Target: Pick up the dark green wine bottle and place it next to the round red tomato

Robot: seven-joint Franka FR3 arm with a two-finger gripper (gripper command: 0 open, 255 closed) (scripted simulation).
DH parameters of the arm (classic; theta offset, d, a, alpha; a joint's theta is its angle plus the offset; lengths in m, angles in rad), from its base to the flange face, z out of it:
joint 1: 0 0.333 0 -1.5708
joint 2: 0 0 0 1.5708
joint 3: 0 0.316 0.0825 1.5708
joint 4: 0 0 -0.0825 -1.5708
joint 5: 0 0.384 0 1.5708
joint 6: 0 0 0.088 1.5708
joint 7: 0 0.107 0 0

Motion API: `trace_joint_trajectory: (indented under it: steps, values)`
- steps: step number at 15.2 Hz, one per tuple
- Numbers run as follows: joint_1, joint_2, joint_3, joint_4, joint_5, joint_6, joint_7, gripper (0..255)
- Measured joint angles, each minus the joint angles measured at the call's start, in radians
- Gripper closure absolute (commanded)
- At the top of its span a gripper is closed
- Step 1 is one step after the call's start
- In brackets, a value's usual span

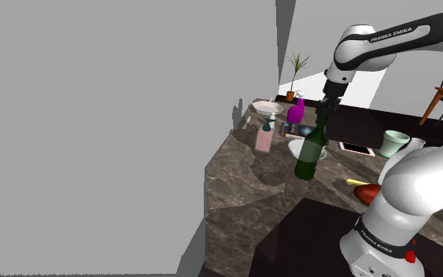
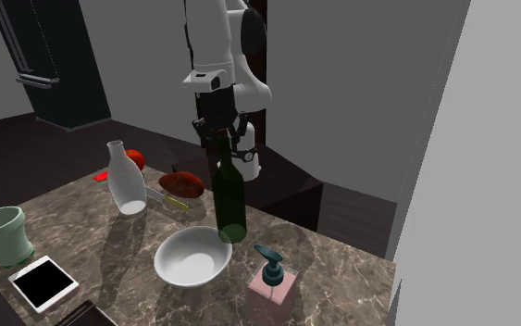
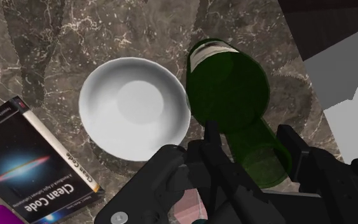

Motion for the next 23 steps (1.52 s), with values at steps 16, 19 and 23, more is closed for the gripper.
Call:
trace_joint_trajectory:
  steps: [16, 19, 23]
  values:
    - [0.003, -0.018, 0.018, 0.078, 0.009, -0.096, 0.003, 255]
    - [0.005, -0.024, 0.026, 0.115, 0.013, -0.139, 0.005, 255]
    - [0.009, -0.025, 0.036, 0.167, 0.020, -0.193, 0.007, 255]
